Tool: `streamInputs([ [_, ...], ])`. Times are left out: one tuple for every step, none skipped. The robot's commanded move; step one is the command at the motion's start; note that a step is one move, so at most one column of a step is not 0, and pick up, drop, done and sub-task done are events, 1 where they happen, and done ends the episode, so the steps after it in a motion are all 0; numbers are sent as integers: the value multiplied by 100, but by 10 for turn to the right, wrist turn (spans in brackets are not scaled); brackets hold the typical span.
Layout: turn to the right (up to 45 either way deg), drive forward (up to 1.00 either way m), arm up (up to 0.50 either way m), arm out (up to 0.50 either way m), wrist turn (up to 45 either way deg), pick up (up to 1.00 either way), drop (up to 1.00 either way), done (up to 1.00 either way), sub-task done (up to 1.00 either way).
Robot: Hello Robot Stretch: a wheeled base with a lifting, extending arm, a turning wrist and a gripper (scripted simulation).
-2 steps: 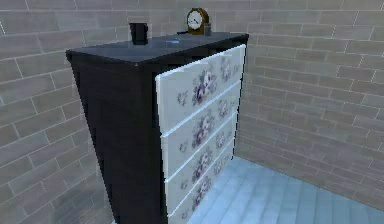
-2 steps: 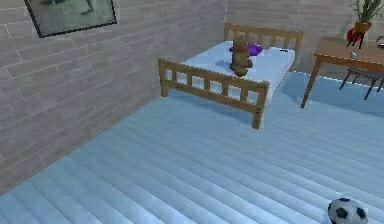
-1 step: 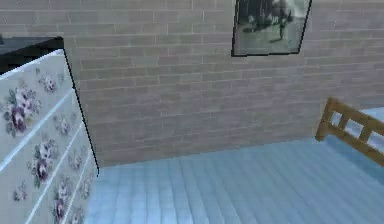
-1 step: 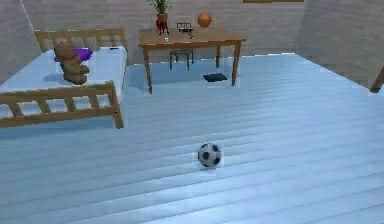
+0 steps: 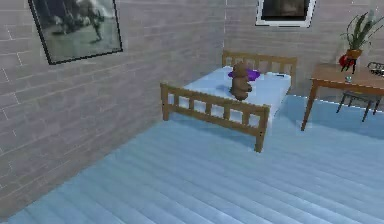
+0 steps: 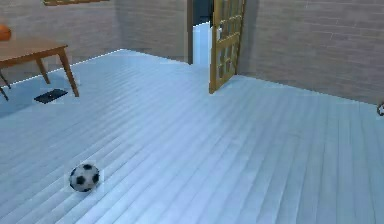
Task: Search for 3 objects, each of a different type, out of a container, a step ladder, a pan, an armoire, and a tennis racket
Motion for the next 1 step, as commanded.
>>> streamInputs([
  [450,0,0,0,0,0,0,0,0],
])
